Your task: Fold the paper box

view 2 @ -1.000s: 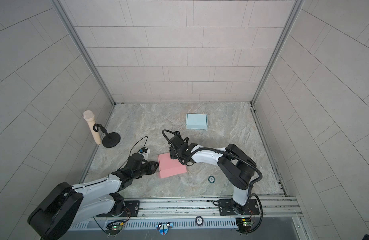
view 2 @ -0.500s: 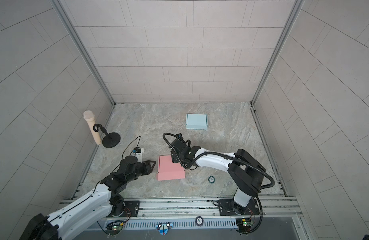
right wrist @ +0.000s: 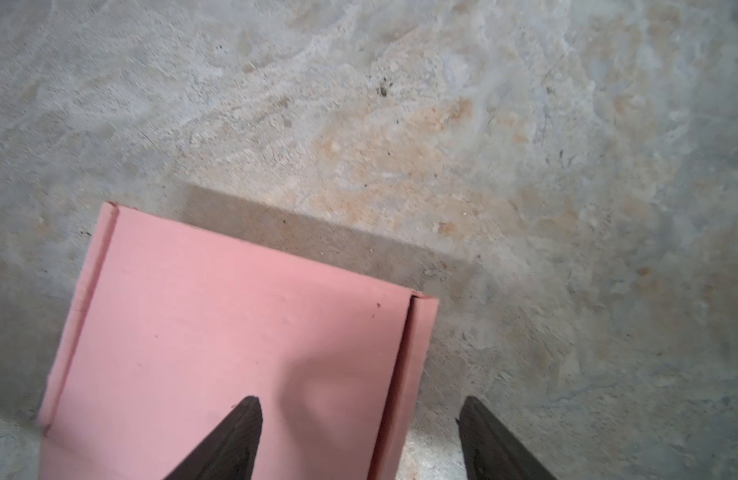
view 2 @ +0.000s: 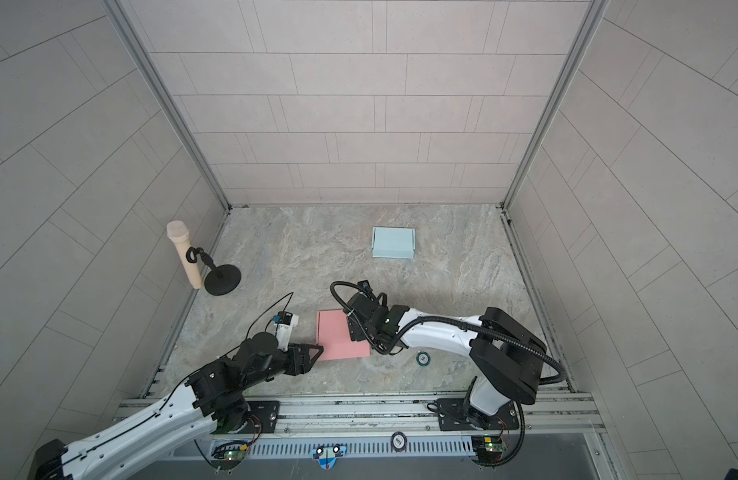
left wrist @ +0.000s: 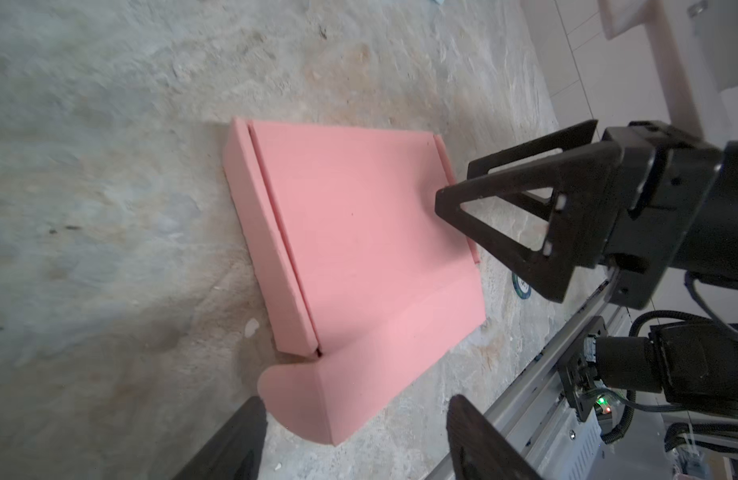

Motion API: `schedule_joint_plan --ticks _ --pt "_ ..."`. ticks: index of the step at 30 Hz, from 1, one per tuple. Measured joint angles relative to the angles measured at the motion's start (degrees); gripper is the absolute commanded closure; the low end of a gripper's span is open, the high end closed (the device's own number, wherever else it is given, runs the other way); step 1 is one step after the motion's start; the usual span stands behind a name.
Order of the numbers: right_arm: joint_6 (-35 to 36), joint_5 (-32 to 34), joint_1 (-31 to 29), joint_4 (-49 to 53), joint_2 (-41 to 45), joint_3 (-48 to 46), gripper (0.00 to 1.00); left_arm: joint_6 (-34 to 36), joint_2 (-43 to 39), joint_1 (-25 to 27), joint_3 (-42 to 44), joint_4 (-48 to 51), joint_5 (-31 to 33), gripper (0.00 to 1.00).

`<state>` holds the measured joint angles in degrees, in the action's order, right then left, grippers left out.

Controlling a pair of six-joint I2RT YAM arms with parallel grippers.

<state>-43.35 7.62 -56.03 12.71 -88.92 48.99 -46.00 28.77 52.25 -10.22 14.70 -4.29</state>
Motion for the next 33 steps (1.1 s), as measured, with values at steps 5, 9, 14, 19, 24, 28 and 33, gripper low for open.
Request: schedule_joint_plan --ticks 5,9,14,19,24,28,33 --pt "-1.86 -0.44 -1.53 -2.12 1.55 -2.34 0.2 -2.23 7.02 4.81 0.0 -3.15 3.08 0.27" --pt "-2.54 -0.79 -2.54 -3.5 1.73 -2.49 0.2 -2.86 10.25 5.55 -0.02 -5.29 4.76 0.29" --pt "-3.54 -1.14 -3.23 -5.09 1.7 -2.75 0.2 -2.91 11.91 5.55 -0.5 -6.67 5.92 0.3" --pt "-4.9 -1.07 -4.72 -6.14 1.49 -2.95 0.2 -3.34 13.42 5.99 -0.59 -8.79 5.92 0.32" --pt "-6.36 0.35 -6.73 -6.19 1.09 -2.95 0.2 -3.74 13.16 6.62 -0.59 -8.44 6.34 0.32" --pt "-7.34 1.49 -7.96 -6.19 0.68 -2.95 0.2 -3.74 12.9 6.67 -0.59 -7.76 7.23 0.33" --pt "-7.93 2.08 -8.55 -6.1 0.52 -2.95 0.2 -3.8 12.96 6.67 -0.48 -7.48 8.79 0.41"
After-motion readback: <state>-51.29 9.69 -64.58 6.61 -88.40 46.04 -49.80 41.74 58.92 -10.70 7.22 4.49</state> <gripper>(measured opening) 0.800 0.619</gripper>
